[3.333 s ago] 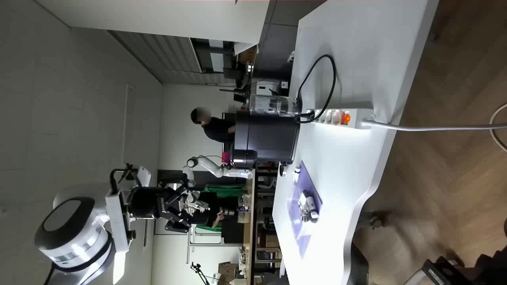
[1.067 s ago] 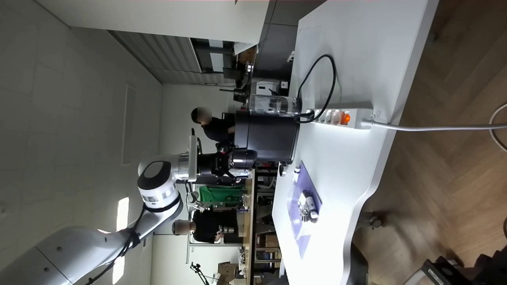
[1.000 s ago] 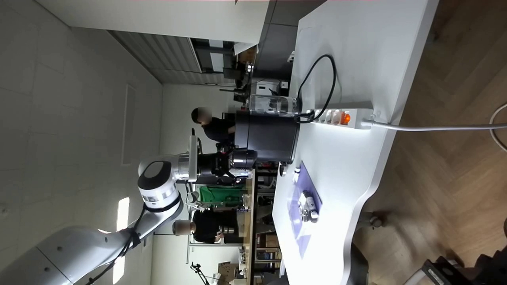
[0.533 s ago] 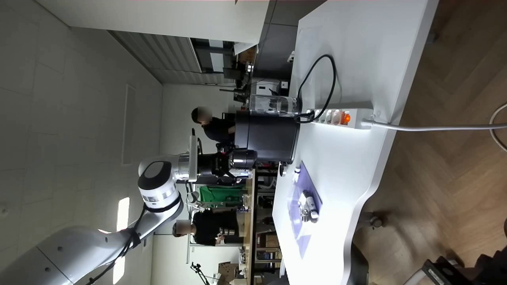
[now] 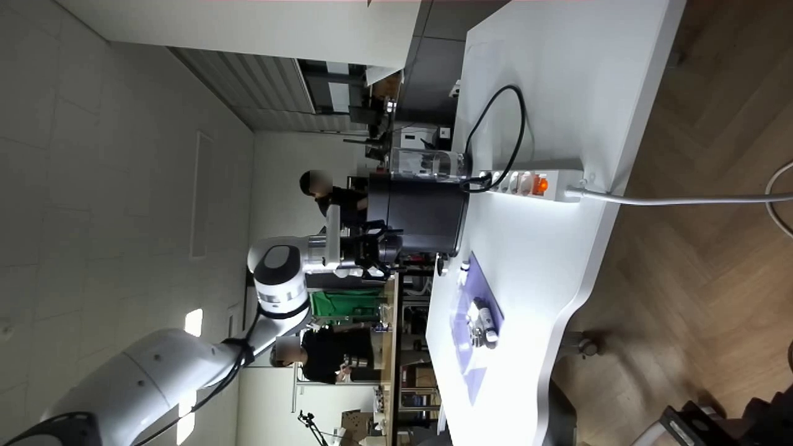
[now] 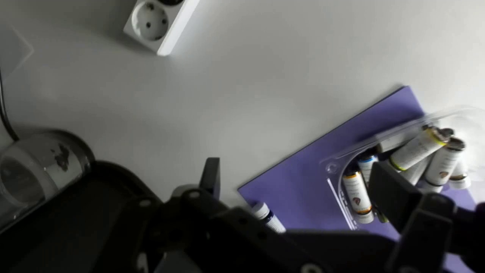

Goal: Move the bottle from the table to the container

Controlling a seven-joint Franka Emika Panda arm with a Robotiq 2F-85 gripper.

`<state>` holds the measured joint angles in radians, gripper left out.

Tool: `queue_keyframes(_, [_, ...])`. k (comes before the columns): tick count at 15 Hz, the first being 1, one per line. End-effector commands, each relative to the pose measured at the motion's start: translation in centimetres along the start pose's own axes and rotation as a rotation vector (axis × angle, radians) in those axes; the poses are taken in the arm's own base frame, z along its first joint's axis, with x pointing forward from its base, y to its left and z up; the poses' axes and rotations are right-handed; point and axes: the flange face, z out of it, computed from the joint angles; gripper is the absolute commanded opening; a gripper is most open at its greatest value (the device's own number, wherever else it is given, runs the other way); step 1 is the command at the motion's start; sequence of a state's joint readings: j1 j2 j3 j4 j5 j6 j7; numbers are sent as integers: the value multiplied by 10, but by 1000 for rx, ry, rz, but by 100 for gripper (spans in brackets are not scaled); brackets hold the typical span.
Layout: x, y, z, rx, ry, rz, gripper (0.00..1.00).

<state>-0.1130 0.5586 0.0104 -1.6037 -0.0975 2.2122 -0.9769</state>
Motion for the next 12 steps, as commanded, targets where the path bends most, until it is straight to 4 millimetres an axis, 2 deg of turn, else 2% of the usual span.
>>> queue_keyframes(1, [52,15,32,-51,51,-166,100])
queue_keyframes(7, [129,-33,71,-57,102,-498,100])
queue_keyframes(10, [149,-46,85,-38,77,-566,100])
queue_keyframes(12, [155,-45,92,-37,63,-580,100])
